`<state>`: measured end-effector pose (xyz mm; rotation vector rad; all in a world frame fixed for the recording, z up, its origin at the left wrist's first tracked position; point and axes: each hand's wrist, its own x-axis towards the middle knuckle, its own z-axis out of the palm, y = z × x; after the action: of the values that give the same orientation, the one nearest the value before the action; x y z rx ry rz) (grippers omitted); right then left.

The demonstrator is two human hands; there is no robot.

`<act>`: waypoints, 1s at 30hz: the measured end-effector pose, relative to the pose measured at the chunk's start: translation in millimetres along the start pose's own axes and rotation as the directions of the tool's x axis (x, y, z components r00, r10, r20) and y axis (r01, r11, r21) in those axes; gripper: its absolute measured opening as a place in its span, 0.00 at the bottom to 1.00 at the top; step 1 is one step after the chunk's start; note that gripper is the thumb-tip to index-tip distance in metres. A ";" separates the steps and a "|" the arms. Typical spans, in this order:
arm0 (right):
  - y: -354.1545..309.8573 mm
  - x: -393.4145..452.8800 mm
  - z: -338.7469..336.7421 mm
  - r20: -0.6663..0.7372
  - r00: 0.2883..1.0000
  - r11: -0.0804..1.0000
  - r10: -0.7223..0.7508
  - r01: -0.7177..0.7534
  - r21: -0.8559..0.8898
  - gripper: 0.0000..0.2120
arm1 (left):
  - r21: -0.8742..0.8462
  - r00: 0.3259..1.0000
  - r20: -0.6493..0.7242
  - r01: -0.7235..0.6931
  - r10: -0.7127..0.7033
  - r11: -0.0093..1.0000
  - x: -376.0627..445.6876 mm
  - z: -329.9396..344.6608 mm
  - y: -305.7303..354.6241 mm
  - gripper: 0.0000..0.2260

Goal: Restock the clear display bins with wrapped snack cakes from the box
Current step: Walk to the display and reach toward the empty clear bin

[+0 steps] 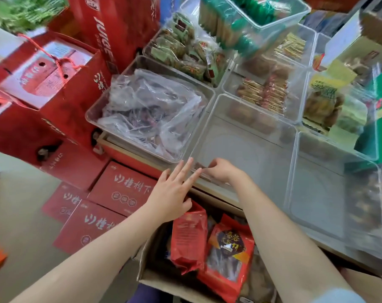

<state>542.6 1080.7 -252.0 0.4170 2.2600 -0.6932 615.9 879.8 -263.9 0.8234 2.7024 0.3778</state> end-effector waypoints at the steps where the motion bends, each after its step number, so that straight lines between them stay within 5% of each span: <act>1: -0.1 2.6 1.8 -0.010 1.000 1.000 0.006 -0.006 0.013 0.20 | -0.007 1.000 0.007 0.001 -0.001 1.000 0.0 -0.9 0.9 0.40; 5: -1.3 13.9 13.2 -0.004 0.999 0.999 0.042 -0.042 -0.012 0.25 | -0.015 1.000 0.019 0.005 -0.005 1.000 -1.2 -1.8 2.0 0.39; 15: 7.2 19.3 21.7 0.052 0.998 0.998 0.039 -0.036 -0.060 0.20 | -0.026 0.992 -0.124 0.022 -0.025 0.999 -14.6 14.7 6.2 0.39; 21: 6.9 -5.7 8.6 0.079 0.996 0.997 -0.040 0.046 -0.068 0.20 | -0.032 0.993 -0.040 0.110 -0.111 0.993 -15.1 -2.2 18.5 0.37; 24: 30.4 -50.6 -4.3 -0.050 0.990 0.991 -0.133 0.134 0.014 0.18 | -0.087 0.989 -0.002 0.145 -0.146 0.986 -17.3 -23.4 46.2 0.30; 30: 127.9 -202.2 -20.5 -0.408 0.848 0.924 -0.337 0.381 0.030 0.08 | -0.230 0.992 -0.118 -0.065 0.038 0.971 -22.6 -51.5 162.3 0.18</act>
<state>731.2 1177.4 -139.1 0.1922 2.7345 -1.0035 696.8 988.6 -158.4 0.8268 2.6729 0.7599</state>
